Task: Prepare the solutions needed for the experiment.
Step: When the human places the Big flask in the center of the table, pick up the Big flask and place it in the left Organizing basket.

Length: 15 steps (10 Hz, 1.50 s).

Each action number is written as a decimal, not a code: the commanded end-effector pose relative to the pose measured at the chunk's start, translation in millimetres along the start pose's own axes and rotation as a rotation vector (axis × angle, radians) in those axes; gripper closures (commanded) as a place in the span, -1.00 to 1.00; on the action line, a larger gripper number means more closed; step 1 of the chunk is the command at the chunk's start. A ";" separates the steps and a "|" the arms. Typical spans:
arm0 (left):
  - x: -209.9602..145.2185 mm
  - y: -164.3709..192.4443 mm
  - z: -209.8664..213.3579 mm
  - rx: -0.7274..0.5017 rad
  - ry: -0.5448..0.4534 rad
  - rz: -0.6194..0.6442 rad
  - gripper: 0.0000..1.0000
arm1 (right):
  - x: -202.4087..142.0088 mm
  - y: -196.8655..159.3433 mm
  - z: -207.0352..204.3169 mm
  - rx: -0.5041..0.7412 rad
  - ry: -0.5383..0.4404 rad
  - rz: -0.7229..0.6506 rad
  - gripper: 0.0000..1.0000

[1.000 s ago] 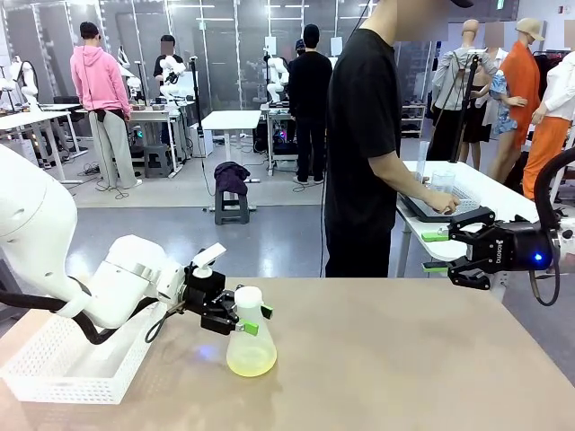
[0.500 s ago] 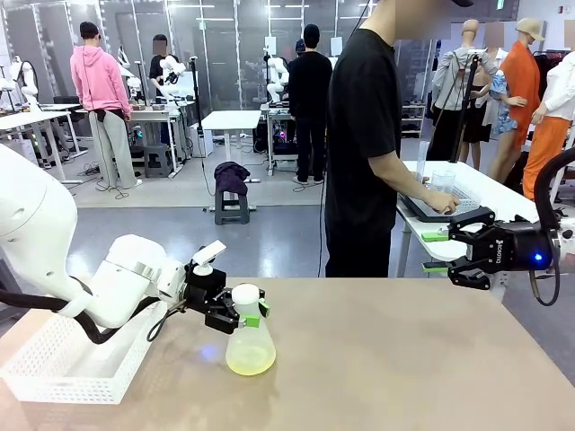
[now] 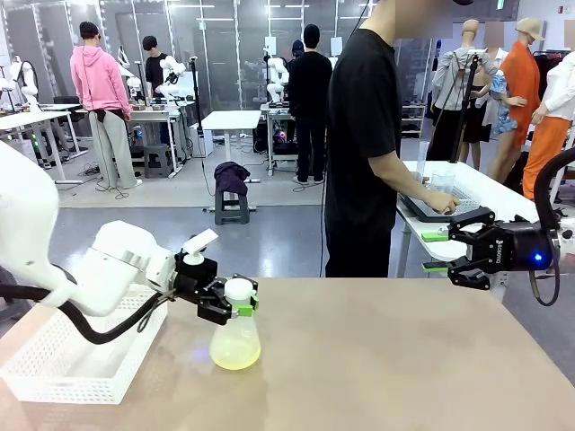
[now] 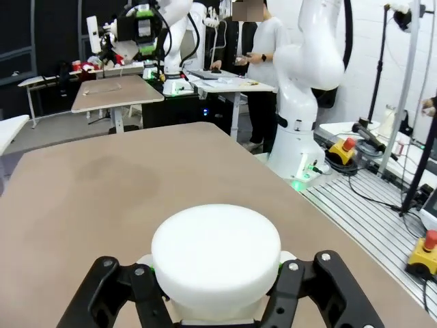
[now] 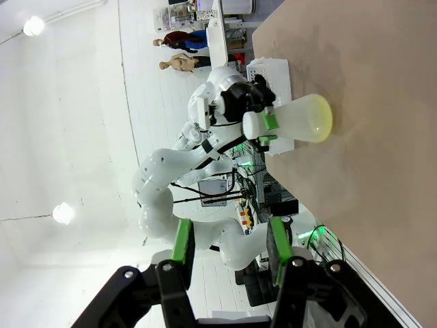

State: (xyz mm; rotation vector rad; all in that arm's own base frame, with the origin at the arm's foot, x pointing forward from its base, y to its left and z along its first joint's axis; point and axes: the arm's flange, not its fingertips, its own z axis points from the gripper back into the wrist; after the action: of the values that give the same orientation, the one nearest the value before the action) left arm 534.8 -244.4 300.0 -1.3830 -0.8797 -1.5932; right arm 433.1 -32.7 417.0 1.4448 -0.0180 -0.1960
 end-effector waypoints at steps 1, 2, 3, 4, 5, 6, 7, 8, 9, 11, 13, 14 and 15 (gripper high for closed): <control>30.1 -30.5 12.2 -0.010 0.034 0.005 1.00 | -0.1 0.5 0.1 0.005 0.003 0.001 -0.10; 40.8 -38.9 22.2 0.006 0.048 -0.023 1.00 | -0.1 0.5 0.1 0.005 0.003 0.001 -0.10; 52.7 -48.4 37.8 0.024 0.044 -0.054 1.00 | -0.1 0.5 0.1 0.005 0.003 0.001 -0.10; 65.2 -60.9 59.2 0.033 0.033 -0.066 1.00 | -0.1 0.5 0.1 0.005 0.003 0.001 -0.10; 77.9 -75.1 82.9 0.065 0.040 -0.079 1.00 | -0.1 0.5 0.1 0.005 0.003 0.001 -0.10; 92.6 -92.8 108.7 0.100 0.037 -0.088 1.00 | -0.1 0.5 0.1 0.005 0.003 0.001 -0.10; 99.5 -105.4 131.7 0.141 0.026 -0.096 1.00 | -0.1 0.5 0.1 0.005 0.003 0.001 -0.10; 101.6 -112.8 149.9 0.169 0.020 -0.101 1.00 | -0.1 0.5 0.1 0.005 0.003 0.001 -0.10; 102.9 -123.3 170.2 0.174 0.011 -0.081 1.00 | -0.1 0.5 0.1 0.005 0.003 0.001 -0.10; 100.5 -144.8 214.3 0.256 -0.025 -0.080 1.00 | -0.1 0.5 0.1 0.005 0.003 0.001 -0.10; 85.7 -157.5 242.3 0.297 -0.050 -0.074 1.00 | -0.1 0.5 0.1 0.005 0.003 0.001 -0.10; 78.0 -162.2 251.0 0.308 -0.066 -0.075 1.00 | -0.1 0.5 0.1 0.005 0.003 0.001 -0.10; 69.8 -165.1 258.7 0.317 -0.085 -0.085 1.00 | -0.1 0.5 0.1 0.005 0.003 0.001 -0.10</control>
State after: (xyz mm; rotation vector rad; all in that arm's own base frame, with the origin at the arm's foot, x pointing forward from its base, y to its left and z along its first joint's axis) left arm 485.6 46.0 411.8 -1.1710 -1.1550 -1.3814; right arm 433.1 -32.6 416.9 1.4439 -0.0175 -0.1961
